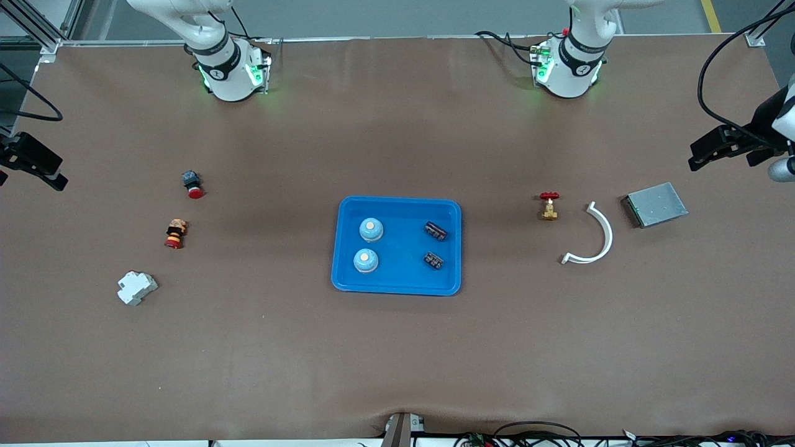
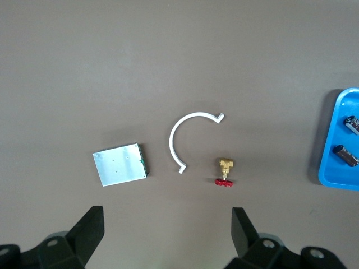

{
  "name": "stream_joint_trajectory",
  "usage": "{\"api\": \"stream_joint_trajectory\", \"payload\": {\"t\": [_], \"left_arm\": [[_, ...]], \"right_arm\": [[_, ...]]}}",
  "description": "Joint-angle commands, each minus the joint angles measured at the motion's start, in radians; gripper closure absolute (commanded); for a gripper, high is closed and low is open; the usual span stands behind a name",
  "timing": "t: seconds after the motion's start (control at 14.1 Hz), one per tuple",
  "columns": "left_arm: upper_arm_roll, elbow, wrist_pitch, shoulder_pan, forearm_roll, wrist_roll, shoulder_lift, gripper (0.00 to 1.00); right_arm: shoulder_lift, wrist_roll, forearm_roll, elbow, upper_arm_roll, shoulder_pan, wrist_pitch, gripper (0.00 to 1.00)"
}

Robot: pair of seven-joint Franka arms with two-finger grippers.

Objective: Place electrolytic capacitor and blue bell in tray

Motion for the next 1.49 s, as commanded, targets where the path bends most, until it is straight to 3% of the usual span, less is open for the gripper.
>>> {"api": "stream_joint_trajectory", "payload": {"t": [0.0,0.92,1.14,1.42], "left_arm": [[-0.002,0.015,-0.008,0.001,0.01,0.014,-0.01,0.0],[0.001,0.036,-0.059,0.008,0.009,0.005,-0.011,0.0],[0.003,0.027,-0.08,0.009,0.009,0.012,-0.014,0.0],[0.0,0.032,-0.082,0.006,0.015,0.014,-0.011,0.0]], "right_arm": [[0.02,0.01,-0.009,0.032,-0.006,0.017,-0.017,0.0],[0.027,0.012,0.009,0.029,-0.006,0.008,-0.04,0.0],[0.043,0.015,0.014,0.026,-0.006,0.008,-0.118,0.0],[0.044,0.035,0.093,0.024,-0.008,0.005,-0.164,0.0]]}}
